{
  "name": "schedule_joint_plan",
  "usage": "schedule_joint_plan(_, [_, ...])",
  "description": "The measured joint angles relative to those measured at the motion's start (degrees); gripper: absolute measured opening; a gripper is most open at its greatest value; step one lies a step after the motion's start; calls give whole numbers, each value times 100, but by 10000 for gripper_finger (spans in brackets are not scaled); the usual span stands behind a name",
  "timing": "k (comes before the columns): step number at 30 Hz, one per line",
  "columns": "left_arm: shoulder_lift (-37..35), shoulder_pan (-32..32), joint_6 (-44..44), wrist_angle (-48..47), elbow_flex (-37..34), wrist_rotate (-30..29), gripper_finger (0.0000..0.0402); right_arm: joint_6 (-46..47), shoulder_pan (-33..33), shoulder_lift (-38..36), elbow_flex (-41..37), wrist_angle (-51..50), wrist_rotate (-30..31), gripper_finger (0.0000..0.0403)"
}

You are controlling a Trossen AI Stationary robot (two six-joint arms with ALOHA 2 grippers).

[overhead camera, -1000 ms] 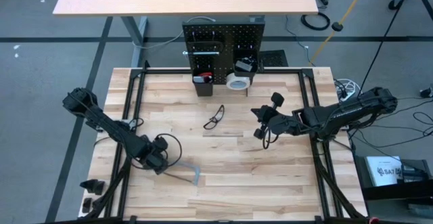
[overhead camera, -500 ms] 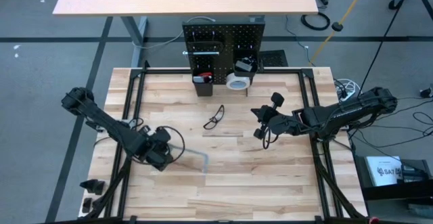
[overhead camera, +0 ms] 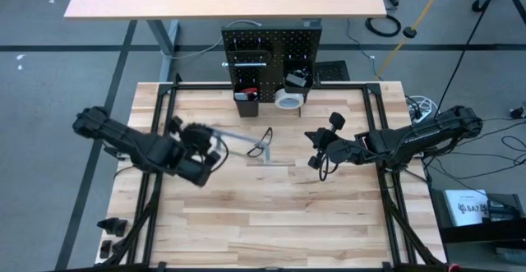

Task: Hang tools onto peg board
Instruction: Hang the gray hacksaw on the black peg board

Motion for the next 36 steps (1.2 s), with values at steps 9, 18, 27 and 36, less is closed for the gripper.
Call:
schedule_joint_plan(9, [-2, 1161, 1643, 25, 568, -941, 119, -1, 0, 0, 0, -9, 0, 0])
schedule_joint_plan(18, [-4, 2258, 4007, 997, 1471, -1730, 119, -20, 0, 0, 0, -17, 0, 0])
schedule_joint_plan(27, [-2, 3529, 7329, 3795, 1582, -1118, 119, -22, 0, 1, 0, -21, 0, 0])
schedule_joint_plan(36, [198, 4536, 7559, 4266, 1564, -155, 119, -60, 0, 1, 0, -30, -2, 0])
